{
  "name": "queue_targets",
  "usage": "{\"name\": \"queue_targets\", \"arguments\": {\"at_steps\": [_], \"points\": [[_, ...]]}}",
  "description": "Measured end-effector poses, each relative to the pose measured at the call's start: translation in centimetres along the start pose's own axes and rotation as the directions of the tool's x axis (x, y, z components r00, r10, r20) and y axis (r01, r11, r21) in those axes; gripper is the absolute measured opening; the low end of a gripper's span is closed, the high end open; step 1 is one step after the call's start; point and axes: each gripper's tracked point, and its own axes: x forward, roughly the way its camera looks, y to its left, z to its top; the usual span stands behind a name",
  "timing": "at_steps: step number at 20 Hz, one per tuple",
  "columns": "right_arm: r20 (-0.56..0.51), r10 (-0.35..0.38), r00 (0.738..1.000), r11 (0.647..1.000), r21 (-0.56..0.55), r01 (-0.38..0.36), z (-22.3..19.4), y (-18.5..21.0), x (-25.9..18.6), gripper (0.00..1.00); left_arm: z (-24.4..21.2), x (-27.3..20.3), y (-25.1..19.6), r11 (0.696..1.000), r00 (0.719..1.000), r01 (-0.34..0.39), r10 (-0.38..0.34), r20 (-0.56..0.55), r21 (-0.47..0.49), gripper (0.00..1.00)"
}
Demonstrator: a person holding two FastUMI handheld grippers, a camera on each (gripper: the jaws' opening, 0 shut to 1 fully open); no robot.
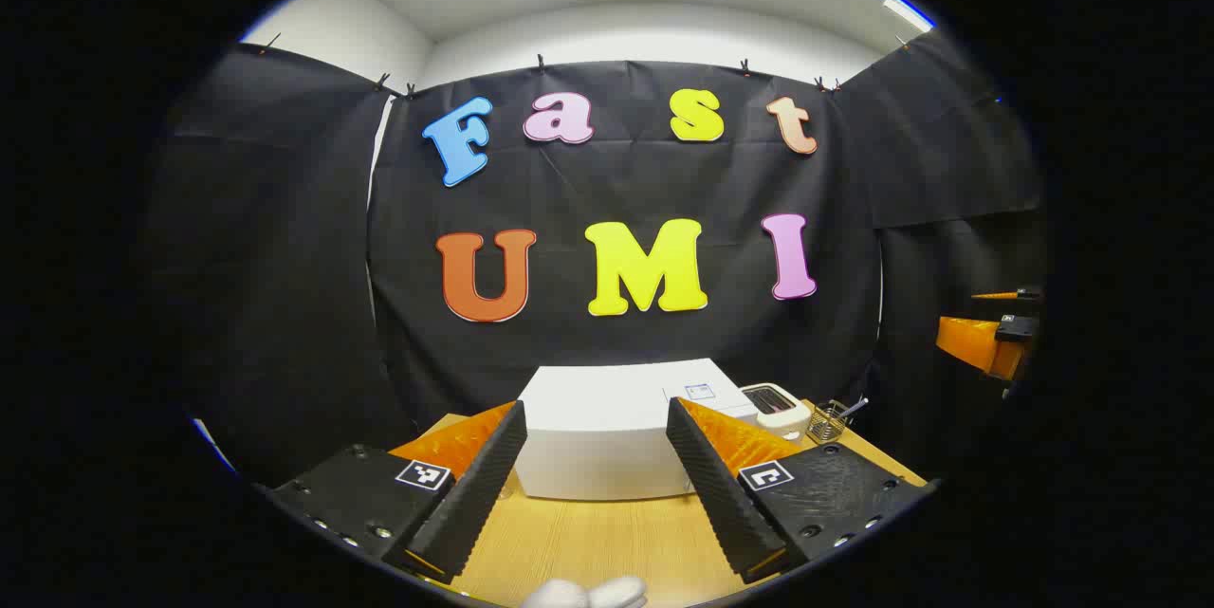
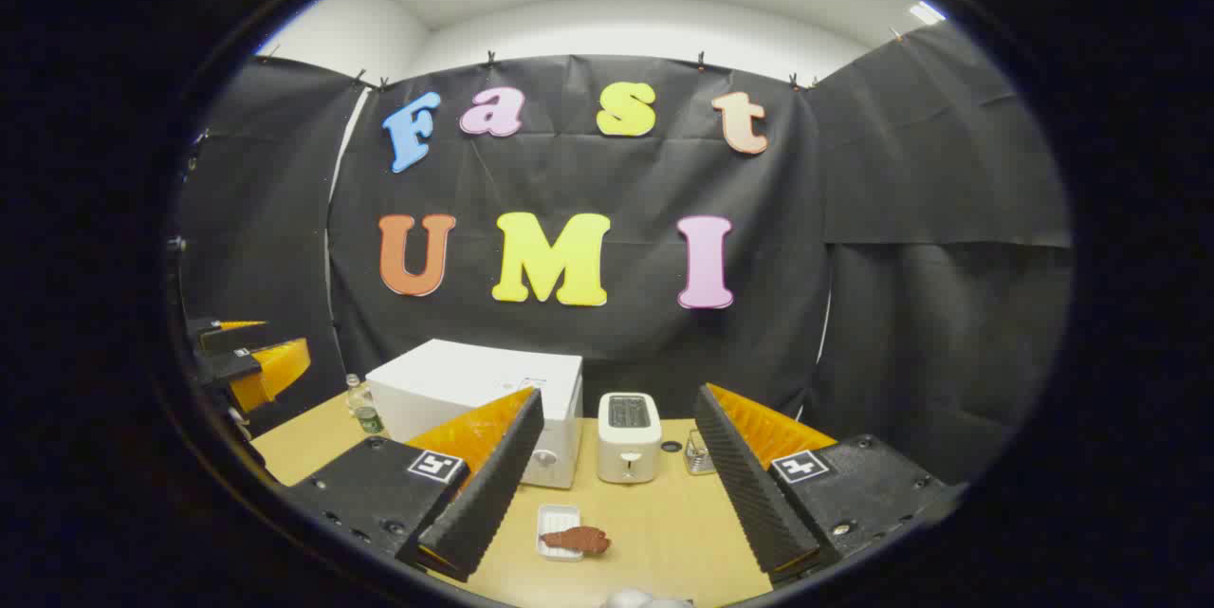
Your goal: Open the microwave oven with the left hand, put the food in, and close the microwave oven.
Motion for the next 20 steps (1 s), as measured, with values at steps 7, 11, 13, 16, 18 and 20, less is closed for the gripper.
{"name": "queue_targets", "arguments": {"at_steps": [7, 11, 13, 16, 18, 20], "points": [[-0.004, -0.018, 1.000, 1.000, 0.009, 0.018, -0.3, -1.0, 1.0, 1.00, -1.2, 0.9, 0.4, 1.000, 1.000, -0.016, 0.016, -0.013, -0.007, 0.95], [-0.003, -0.011, 1.000, 0.999, 0.037, 0.011, -0.3, -1.3, 1.4, 0.95, -2.1, 1.6, -0.1, 1.000, 1.000, -0.011, 0.011, -0.012, -0.003, 0.95], [0.001, -0.017, 1.000, 0.999, 0.033, 0.017, -0.1, -1.7, 1.6, 0.95, -3.0, 2.3, -0.9, 1.000, 1.000, 0.001, -0.001, -0.007, -0.008, 0.94], [0.002, -0.006, 1.000, 1.000, 0.029, 0.005, 0.6, -1.8, 1.6, 1.00, -5.4, 4.3, -3.4, 0.999, 0.999, 0.037, -0.037, -0.003, -0.019, 0.94], [-0.001, -0.013, 1.000, 1.000, 0.023, 0.013, 1.0, -2.7, 1.6, 0.95, -7.7, 5.7, -5.3, 0.998, 0.998, 0.065, -0.066, -0.025, -0.028, 0.94], [-0.008, -0.038, 0.999, 0.999, 0.008, 0.039, 1.2, -3.9, 1.6, 1.00, -9.9, 7.2, -7.5, 0.994, 0.995, 0.088, -0.090, -0.042, -0.059, 0.94]]}}
